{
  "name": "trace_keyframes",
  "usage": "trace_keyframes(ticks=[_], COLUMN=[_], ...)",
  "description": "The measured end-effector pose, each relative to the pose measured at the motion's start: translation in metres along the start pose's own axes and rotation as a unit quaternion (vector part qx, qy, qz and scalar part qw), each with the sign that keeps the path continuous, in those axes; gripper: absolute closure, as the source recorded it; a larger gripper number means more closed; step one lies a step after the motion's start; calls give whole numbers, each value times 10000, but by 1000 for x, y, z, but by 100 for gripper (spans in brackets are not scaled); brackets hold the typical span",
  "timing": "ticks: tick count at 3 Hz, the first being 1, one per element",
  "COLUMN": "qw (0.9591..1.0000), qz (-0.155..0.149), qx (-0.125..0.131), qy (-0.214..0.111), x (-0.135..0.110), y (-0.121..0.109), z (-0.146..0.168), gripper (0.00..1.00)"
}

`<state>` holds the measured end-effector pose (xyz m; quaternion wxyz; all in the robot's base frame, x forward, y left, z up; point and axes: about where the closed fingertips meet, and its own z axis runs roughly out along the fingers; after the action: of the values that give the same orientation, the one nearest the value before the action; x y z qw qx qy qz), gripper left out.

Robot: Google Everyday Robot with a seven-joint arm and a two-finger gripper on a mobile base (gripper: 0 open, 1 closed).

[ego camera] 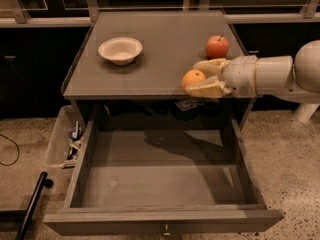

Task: Place orange into top drawer

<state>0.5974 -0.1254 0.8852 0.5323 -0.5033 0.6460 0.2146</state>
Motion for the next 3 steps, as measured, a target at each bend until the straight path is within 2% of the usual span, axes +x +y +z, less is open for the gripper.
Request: trace_keyframes(ticks=[2,3], qw=[9998,9990], qz=[160,257], qx=[-102,-231], qy=[84,286], x=[43,66], y=[69,86], z=[-25,-22], gripper=[100,100])
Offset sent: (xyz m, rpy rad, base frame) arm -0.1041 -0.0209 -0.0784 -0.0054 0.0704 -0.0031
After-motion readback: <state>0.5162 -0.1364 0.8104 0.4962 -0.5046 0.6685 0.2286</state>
